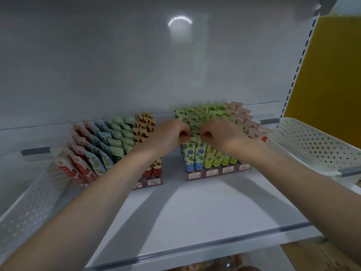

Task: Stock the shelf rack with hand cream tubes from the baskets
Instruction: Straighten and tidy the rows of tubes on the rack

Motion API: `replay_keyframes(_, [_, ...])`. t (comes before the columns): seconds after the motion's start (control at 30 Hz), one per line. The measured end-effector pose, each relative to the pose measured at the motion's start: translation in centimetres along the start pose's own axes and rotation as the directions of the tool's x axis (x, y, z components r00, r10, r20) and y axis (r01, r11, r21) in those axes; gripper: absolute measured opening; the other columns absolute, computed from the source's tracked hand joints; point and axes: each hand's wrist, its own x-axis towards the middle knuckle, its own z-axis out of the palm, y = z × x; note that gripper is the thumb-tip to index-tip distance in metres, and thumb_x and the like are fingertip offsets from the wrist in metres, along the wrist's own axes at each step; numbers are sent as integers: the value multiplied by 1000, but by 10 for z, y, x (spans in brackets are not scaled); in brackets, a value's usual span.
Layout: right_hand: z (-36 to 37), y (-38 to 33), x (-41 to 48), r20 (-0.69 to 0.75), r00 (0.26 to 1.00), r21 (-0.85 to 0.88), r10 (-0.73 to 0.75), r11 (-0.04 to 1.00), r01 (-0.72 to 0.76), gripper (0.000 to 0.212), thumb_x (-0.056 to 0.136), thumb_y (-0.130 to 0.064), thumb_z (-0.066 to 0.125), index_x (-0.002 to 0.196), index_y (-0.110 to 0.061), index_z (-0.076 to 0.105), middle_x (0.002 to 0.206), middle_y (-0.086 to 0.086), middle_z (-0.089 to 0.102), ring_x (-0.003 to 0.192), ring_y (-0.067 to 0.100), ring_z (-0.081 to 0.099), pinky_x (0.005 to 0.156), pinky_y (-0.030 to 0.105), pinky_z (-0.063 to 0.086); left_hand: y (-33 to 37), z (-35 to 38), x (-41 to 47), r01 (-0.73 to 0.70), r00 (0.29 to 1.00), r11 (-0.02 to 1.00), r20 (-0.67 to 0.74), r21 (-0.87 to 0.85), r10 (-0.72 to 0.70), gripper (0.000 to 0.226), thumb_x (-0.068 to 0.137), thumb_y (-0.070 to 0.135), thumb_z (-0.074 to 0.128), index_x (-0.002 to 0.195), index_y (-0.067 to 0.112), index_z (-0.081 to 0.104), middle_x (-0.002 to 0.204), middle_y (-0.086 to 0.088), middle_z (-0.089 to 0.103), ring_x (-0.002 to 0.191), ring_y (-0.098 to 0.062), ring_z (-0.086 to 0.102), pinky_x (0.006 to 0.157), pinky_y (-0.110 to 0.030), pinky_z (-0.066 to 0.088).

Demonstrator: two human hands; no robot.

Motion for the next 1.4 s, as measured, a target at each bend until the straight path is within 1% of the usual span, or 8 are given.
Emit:
replay_keyframes(0.17, [-1,3,0,-1,1000,40,-8,999,8,22,94,-17,48,100,-11,68,99,5,68,90,22,63,76,31,51,-4,-2,-4,4,1000,999,-9,-40,-5,14,86,5,64,98,1,69,96,-11,68,85,-17,58,71,-19,39])
replay_keyframes(0.37, [0,2,1,13,1000,47,-6,999,6,20,95,-21,50,102,-13,67,100,4,67,91,22,63,77,31,51,-6,-2,-7,16,1000,999,-5,-32,-16,16,86,8,64,100,3,69,98,-9,68,89,-18,60,76,-24,42])
replay_keyframes(0.5, [1,1,2,7,1000,45,-12,999,12,20,94,-19,50,99,-13,68,99,4,68,90,22,63,77,32,52,-6,-1,-6,22,1000,999,1,-24,-22,14,87,9,63,99,3,68,98,-9,67,89,-19,59,70,-20,35])
replay_keyframes(0.7, [1,1,2,8,1000,42,-12,999,11,20,94,-21,50,100,-12,67,99,5,67,90,23,62,74,31,50,-2,1,-2,2,1000,1000,19,-14,-1,15,86,9,64,99,3,69,98,-11,68,90,-23,60,77,-31,43])
replay_keyframes(0.9, [0,2,0,7,1000,58,-11,998,11,19,94,-21,51,100,-14,67,97,4,67,88,22,62,73,30,50,-4,0,-5,1,1000,1000,15,-23,0,17,87,10,63,102,4,69,100,-9,67,92,-21,60,75,-26,40])
replay_keyframes(1.07, [1,2,0,4,1000,56,-13,998,13,18,94,-21,51,101,-15,66,98,3,68,89,21,62,70,27,45,-4,-2,-7,16,1000,998,22,-53,-15,16,88,10,62,102,5,69,100,-8,67,93,-20,59,75,-26,40])
replay_keyframes(1.23, [-2,2,-3,-1,1000,59,-18,998,18,18,94,-20,51,102,-15,66,100,2,67,89,20,62,73,29,50,-3,-5,-8,31,999,997,11,-68,-31,19,88,10,62,106,5,68,104,-8,67,96,-19,59,77,-24,40])
replay_keyframes(1.4, [-1,2,-4,3,1000,37,-13,999,13,20,94,-15,49,103,-14,66,102,2,68,91,21,63,76,32,52,-3,-2,-6,35,999,999,15,-34,-35,16,89,11,61,102,5,69,101,-9,68,93,-20,60,70,-19,34])
